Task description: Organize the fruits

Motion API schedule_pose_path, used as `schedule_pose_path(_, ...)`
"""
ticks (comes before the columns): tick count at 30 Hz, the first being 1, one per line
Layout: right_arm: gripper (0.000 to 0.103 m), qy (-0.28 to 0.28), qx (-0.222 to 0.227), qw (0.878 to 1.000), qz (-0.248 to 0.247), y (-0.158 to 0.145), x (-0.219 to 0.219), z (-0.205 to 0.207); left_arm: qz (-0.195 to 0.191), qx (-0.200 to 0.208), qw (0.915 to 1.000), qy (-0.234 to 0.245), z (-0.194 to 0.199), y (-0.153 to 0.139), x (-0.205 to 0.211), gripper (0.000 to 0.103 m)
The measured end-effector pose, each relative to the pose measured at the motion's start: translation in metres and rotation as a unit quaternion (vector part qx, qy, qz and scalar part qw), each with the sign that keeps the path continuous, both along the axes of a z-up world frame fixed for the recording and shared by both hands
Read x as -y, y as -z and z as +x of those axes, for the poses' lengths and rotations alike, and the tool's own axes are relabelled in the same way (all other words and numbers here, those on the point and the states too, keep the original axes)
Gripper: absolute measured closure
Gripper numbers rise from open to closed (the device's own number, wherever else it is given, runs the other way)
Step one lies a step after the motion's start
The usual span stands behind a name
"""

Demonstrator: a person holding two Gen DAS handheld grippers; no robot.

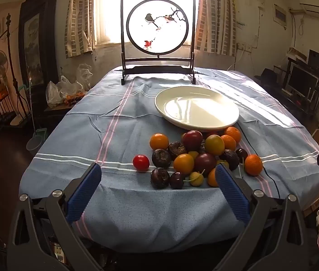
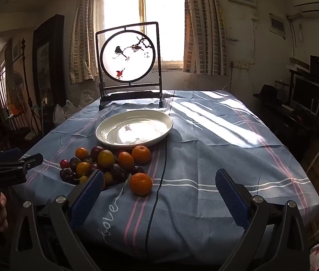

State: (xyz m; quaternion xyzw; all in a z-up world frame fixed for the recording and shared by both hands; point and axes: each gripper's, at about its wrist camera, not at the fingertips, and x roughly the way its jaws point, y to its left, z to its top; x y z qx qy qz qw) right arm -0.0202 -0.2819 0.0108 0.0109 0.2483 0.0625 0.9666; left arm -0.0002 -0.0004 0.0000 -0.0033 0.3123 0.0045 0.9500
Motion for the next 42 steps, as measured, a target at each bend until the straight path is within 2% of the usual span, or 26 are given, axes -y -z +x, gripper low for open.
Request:
schedule_pose_path(20,0.004,0.005,-0.002,1.000,-0.003,0.007,0.006,0.001,0.010,-0.002,0.9999,0.000,0.000,0.010,0.002,0.005)
schedule_pose_path(42,0.004,0.001,-0.006,1.000,0.003,0.010,0.007,0.001,0.016,-0.005,0.9999,0.002,-0.001,0.003,0.006,0.005)
